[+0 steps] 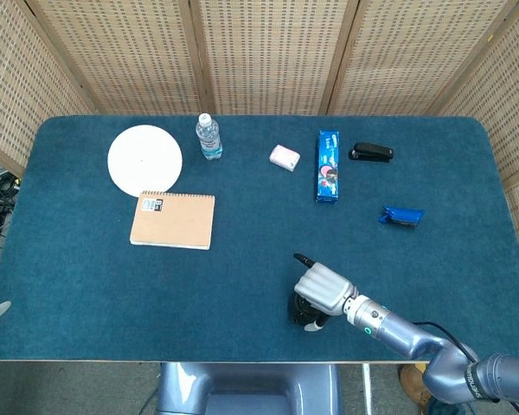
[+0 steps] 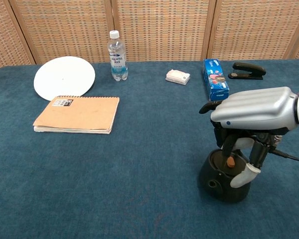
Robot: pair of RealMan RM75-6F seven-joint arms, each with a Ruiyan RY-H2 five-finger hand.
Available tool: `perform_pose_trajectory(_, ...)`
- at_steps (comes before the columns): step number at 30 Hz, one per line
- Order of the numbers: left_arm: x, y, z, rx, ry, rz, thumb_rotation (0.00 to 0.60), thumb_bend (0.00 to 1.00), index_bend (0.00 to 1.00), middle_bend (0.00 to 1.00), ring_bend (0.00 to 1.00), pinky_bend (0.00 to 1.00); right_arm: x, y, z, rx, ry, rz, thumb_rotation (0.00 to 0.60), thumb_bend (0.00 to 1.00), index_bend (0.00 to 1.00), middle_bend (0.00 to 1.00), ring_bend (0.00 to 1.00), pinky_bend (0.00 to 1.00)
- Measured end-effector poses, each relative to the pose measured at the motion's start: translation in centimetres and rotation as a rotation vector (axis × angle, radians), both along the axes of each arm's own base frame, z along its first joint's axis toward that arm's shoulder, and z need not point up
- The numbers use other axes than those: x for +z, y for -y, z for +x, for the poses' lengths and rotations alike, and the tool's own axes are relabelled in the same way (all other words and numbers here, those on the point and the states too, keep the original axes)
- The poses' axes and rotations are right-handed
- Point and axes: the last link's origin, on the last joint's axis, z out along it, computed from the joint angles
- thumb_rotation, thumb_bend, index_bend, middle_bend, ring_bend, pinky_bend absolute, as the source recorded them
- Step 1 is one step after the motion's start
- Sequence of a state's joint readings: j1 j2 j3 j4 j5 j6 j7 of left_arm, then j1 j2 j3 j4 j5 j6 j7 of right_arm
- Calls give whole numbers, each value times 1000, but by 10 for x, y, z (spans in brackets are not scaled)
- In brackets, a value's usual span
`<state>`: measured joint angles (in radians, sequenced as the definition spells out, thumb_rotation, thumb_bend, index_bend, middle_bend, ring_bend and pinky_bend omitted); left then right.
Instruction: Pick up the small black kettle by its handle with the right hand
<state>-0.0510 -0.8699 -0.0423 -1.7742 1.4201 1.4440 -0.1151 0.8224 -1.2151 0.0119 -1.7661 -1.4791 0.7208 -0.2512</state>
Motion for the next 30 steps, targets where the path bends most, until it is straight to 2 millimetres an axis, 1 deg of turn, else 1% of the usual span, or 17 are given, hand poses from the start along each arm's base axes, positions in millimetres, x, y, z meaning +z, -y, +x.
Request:
perform_pose_trajectory(3, 0, 0, 0, 1, 1, 1, 600, 0, 0, 0, 0, 0, 0, 1, 2, -25, 16, -9, 374, 0, 1000, 1000, 944, 17)
perform_pose_trajectory(7, 1, 0, 0, 0, 4, 2, 600, 0, 0, 0, 0, 0, 0, 2, 2, -49, 17, -33, 369, 0, 1000, 1000, 976, 103)
perform_pose_trajectory(12, 1, 0, -1, 2, 6, 1, 600, 0, 0, 0, 0, 0, 1, 5, 5, -92, 30, -76, 351, 0, 1000, 1000, 999, 186)
perform_pose_trajectory(13, 1, -1, -1, 2, 7, 1, 600, 0, 0, 0, 0, 0, 2, 6, 5, -100, 33, -87, 327, 0, 1000, 1000, 1000, 198)
perform_pose_trajectory(17, 1, -1, -1, 1, 8, -1, 600, 0, 0, 0, 0, 0, 6, 7, 7, -160, 49, -117, 155, 0, 1000, 1000, 1000, 201)
perform_pose_trajectory(18, 1, -1, -1, 1, 8, 0, 600, 0, 0, 0, 0, 0, 7, 7, 8, -180, 54, -123, 142, 0, 1000, 1000, 1000, 203)
perform_pose_trajectory(23, 2, 0, -1, 1, 11, 5, 600, 0, 0, 0, 0, 0, 14, 10, 15, -253, 67, -208, 145, 0, 1000, 1000, 1000, 231)
perform_pose_trajectory(25, 2, 0, -1, 0, 12, 6, 600, 0, 0, 0, 0, 0, 16, 11, 18, -266, 81, -250, 156, 0, 1000, 1000, 1000, 250)
perform_pose_trajectory(27, 3, 0, -1, -1, 12, 6, 600, 0, 0, 0, 0, 0, 16, 10, 21, -288, 96, -267, 179, 0, 1000, 1000, 1000, 274)
perform_pose_trajectory(28, 3, 0, -1, -1, 11, 6, 600, 0, 0, 0, 0, 0, 15, 9, 22, -306, 103, -271, 202, 16, 1000, 1000, 1000, 285)
perform_pose_trajectory(30, 2, 0, -1, -1, 11, 5, 600, 0, 0, 0, 0, 0, 15, 8, 23, -327, 109, -274, 254, 106, 1000, 1000, 1000, 291)
